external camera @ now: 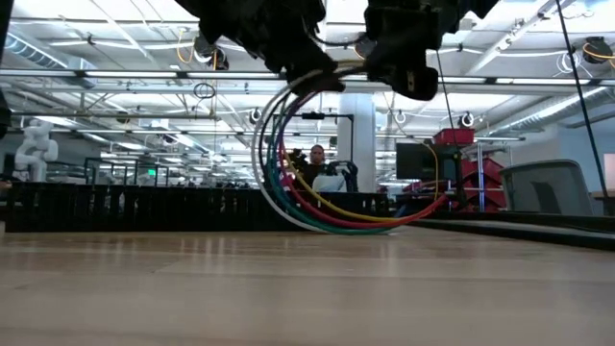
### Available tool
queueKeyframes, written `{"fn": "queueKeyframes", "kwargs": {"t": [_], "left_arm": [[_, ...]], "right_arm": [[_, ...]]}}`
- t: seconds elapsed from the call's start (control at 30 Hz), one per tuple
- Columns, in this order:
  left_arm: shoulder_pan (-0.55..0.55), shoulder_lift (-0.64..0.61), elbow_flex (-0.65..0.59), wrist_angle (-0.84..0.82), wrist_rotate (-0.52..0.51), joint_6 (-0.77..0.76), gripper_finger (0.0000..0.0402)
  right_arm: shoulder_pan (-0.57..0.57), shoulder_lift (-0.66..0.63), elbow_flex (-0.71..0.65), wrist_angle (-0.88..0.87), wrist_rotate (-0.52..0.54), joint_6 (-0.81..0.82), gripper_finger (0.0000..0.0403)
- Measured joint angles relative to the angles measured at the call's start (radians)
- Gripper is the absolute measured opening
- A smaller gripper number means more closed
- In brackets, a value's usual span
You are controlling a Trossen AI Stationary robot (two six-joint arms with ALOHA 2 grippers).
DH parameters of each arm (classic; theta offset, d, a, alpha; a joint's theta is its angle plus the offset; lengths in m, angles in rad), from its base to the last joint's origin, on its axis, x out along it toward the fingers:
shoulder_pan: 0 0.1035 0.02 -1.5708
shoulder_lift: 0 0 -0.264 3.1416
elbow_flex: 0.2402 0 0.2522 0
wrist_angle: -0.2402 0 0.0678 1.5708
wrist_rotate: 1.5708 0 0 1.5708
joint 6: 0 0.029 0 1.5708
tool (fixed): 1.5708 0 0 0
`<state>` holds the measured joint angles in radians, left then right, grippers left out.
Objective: Ziptie cables
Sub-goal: Wrap the cable wires with black zip tie
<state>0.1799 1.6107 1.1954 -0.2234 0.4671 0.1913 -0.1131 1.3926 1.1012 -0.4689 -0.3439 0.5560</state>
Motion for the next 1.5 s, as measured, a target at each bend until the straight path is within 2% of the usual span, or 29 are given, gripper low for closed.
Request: {"fn": "queueKeyframes", "kwargs": {"t": [0.17,0.37,0.53,0.67,0.83,0.9,1.3,1.5], "left_arm": [[0.001,0.007,0.0,-0.033,-0.08,0.016,0.0231],[0.003,0.007,0.0,-0.003,-0.095,0.038,0.0231],[-0.001,0.007,0.0,-0.031,-0.141,0.132,0.0223],[-0.002,0.007,0.0,-0.022,-0.157,0.164,0.0169],[-0.013,0.007,0.0,-0.022,-0.159,0.158,0.004],[-0.019,0.007,0.0,-0.022,-0.16,0.155,0.0015],[-0.077,0.007,-0.001,0.055,-0.175,0.155,0.0013],[-0.059,0.006,-0.001,0.192,-0.175,0.148,0.0011]], "right_arm": [[0.0,0.0,0.0,0.025,-0.01,0.01,0.002],[0.01,0.0,0.0,0.021,-0.028,0.027,0.0019],[0.016,0.0,0.0,0.023,-0.028,0.035,0.0019],[0.017,0.0,0.0,0.021,-0.025,0.035,0.0018],[0.016,0.0,0.0,0.02,-0.024,0.035,0.0018],[0.016,0.0,0.0,0.019,-0.03,0.035,0.0018],[0.019,-0.012,0.0,0.004,-0.107,0.068,0.0022],[0.016,-0.058,0.0,0.059,-0.108,0.068,0.002]]}}
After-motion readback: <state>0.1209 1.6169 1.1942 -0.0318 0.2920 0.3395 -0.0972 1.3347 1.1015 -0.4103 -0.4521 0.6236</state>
